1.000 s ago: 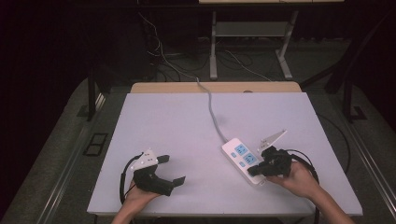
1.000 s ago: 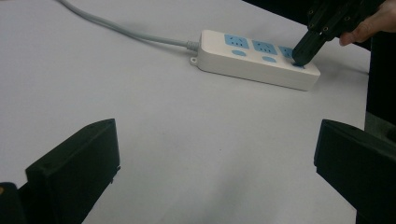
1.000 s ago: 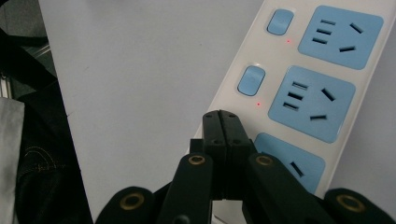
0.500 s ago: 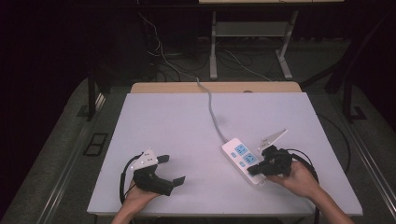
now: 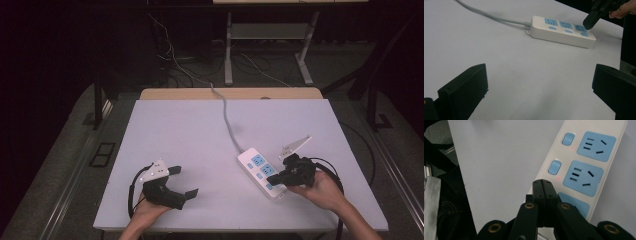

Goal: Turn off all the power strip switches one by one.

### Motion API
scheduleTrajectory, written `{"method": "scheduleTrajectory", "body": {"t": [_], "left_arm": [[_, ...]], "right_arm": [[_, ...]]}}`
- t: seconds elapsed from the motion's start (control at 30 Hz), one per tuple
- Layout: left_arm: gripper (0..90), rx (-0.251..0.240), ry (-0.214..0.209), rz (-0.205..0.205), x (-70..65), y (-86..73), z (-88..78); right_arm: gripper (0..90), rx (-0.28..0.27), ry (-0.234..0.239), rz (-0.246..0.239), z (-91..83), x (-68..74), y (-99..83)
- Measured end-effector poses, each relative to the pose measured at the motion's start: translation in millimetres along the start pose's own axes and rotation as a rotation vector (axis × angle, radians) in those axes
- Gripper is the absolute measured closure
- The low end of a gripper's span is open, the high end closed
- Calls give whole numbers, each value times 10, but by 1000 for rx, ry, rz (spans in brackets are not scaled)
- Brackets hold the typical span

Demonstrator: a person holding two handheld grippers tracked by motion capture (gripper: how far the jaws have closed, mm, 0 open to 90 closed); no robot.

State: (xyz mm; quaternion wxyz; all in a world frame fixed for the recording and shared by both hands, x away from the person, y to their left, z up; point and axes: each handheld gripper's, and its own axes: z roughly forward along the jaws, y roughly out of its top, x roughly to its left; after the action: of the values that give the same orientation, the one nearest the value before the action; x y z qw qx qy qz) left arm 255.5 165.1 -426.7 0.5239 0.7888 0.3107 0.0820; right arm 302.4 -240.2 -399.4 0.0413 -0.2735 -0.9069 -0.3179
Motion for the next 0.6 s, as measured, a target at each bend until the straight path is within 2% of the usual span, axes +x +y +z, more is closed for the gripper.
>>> {"method": "scheduleTrajectory", "body": {"t": [0.6], "left_arm": [[0, -1, -2, 0, 1, 2, -1]], "right_arm": [[900, -14, -20, -32, -169, 20, 224]]}}
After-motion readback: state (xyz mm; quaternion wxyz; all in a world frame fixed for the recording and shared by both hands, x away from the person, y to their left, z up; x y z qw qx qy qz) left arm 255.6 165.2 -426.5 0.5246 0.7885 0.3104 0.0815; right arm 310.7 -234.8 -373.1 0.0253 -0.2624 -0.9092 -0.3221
